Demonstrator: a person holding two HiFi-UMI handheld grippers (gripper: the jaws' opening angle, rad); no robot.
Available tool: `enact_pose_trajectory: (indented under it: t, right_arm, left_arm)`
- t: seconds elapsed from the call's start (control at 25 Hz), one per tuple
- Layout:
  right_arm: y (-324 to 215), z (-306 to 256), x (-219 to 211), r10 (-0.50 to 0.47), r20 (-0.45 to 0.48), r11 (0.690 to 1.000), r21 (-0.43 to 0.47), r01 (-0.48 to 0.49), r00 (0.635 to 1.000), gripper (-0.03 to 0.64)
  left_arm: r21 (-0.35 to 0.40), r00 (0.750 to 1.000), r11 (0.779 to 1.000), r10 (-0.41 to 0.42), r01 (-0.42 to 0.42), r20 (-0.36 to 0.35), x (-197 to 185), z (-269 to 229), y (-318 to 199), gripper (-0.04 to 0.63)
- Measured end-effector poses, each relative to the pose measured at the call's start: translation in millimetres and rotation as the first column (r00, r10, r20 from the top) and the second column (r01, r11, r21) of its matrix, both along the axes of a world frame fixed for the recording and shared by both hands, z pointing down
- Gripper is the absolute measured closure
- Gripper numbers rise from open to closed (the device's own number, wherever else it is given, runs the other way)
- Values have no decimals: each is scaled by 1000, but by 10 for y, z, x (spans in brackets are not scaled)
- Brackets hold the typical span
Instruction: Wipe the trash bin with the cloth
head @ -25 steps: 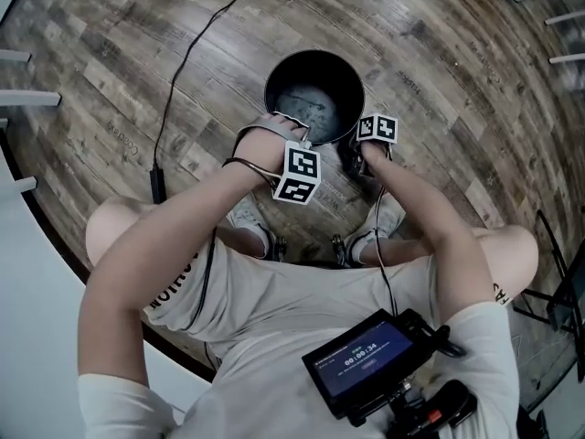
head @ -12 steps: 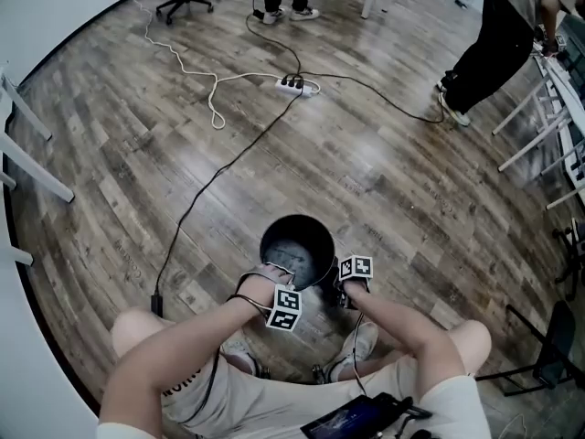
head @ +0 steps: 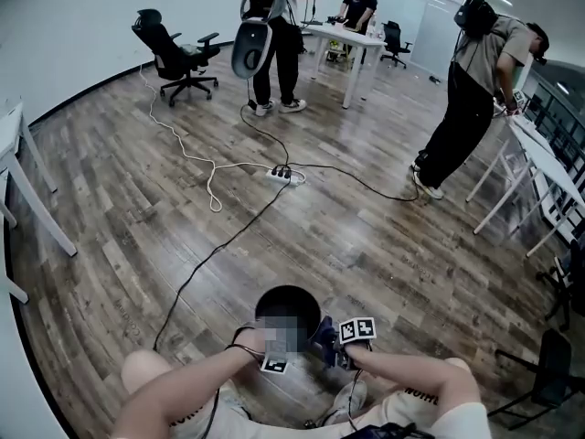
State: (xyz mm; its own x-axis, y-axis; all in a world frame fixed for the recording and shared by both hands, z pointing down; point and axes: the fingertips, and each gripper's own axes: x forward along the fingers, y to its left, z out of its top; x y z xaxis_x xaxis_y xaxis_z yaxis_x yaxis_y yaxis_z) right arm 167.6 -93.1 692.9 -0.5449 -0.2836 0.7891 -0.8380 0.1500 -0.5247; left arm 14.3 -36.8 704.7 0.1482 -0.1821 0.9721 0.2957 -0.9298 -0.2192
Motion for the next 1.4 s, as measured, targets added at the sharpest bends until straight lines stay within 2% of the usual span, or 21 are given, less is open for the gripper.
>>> enact_pose_trajectory:
  t: [0.2, 0.4, 0.64, 1.4]
  right_arm:
    - [46, -271, -124, -7, 35, 999, 48, 5, 999, 555]
    - [196, -363, -249, -52, 24, 995, 82, 49, 998, 555]
    - [310, -294, -372, -96, 25, 992, 80, 94, 995, 555]
    - [325, -3, -404, -105, 13, 994, 40, 104, 994, 555]
  left_arm:
    - [5, 999, 1000, -29, 29, -16, -20, -42, -131, 457]
    - [-4, 999, 999, -44, 44, -7, -72, -39, -156, 457]
    - [-15, 999, 1000, -24, 25, 25, -116, 16, -135, 456]
    - [-32, 998, 999, -10, 12, 57, -121, 121, -97, 456]
